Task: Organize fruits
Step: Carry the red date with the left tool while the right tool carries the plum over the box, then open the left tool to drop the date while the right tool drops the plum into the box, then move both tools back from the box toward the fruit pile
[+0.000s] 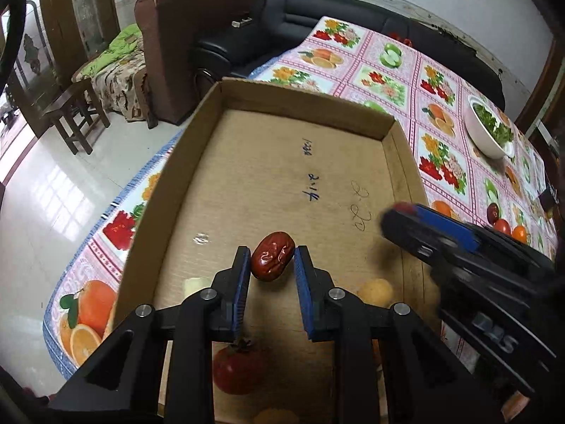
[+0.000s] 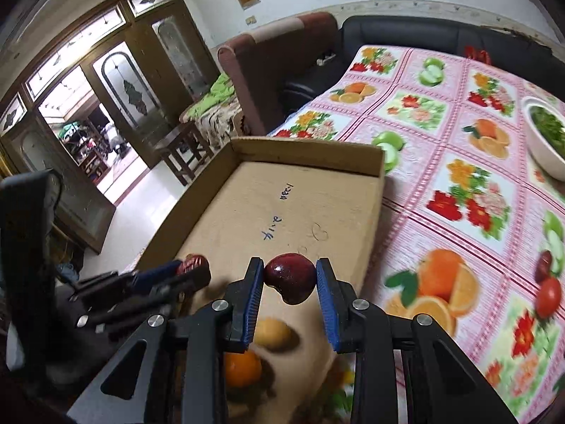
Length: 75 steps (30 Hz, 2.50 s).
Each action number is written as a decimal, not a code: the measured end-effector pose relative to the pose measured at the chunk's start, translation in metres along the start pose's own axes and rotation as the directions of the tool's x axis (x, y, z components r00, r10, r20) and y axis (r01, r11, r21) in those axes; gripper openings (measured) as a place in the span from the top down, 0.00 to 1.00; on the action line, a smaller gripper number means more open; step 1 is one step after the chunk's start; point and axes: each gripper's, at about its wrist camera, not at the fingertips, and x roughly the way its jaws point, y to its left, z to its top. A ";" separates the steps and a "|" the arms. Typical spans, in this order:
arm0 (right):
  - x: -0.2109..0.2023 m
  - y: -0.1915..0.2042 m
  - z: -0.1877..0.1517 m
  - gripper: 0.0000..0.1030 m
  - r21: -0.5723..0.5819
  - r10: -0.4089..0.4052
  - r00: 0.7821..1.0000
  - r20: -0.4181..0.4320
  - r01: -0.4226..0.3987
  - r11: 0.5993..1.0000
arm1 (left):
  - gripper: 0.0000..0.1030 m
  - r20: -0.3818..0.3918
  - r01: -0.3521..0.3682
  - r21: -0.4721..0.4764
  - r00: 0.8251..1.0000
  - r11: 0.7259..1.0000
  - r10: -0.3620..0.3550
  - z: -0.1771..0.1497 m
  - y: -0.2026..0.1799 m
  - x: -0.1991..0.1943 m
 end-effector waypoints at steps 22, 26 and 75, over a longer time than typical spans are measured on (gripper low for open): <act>0.036 -0.001 0.003 0.63 -0.031 -0.010 0.997 -0.071 0.008 0.999 | 0.59 -0.020 0.001 0.018 1.000 1.000 -0.001 -0.008 -0.004 0.006; 0.022 -0.003 0.002 0.62 -0.021 -0.006 0.999 -0.046 0.005 1.000 | 0.59 0.004 0.014 0.020 1.000 1.000 -0.015 -0.007 -0.005 -0.004; -0.141 -0.152 -0.112 0.58 0.317 -0.229 0.971 0.064 0.198 0.928 | 0.52 0.024 0.167 0.204 0.984 0.965 -0.176 -0.035 -0.126 -0.055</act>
